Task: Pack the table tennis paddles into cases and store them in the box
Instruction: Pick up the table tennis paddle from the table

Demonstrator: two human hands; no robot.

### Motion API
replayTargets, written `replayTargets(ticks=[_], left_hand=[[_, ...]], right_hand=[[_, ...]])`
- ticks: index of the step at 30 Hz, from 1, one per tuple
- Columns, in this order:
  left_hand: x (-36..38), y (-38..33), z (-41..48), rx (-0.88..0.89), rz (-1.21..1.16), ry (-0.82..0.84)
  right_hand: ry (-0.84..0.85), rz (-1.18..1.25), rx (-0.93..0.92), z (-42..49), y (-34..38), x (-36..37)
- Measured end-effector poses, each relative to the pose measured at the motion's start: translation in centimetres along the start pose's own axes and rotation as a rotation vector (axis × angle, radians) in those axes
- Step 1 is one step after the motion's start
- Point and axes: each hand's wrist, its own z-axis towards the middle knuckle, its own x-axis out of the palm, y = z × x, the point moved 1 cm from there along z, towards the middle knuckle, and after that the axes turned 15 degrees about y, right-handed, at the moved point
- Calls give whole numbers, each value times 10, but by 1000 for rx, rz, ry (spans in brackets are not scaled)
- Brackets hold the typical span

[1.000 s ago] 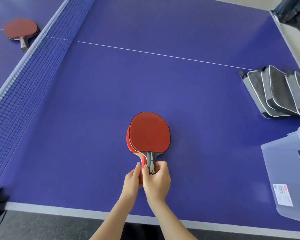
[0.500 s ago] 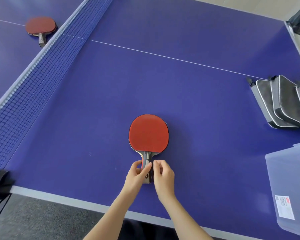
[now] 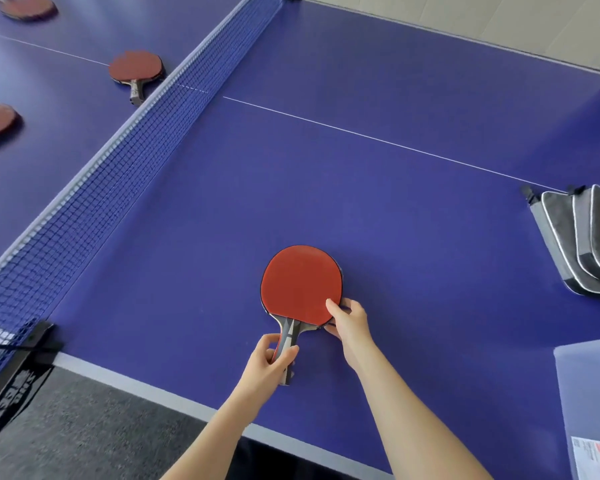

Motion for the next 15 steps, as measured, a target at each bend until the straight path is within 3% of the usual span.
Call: replayTargets(ticks=[6, 15], left_hand=[[-59, 0, -24, 11, -26, -64], [-209, -18, -52, 63, 57, -129]], right_hand=[[71, -37, -9, 1, 7, 65], [105, -82, -39, 22, 19, 218]])
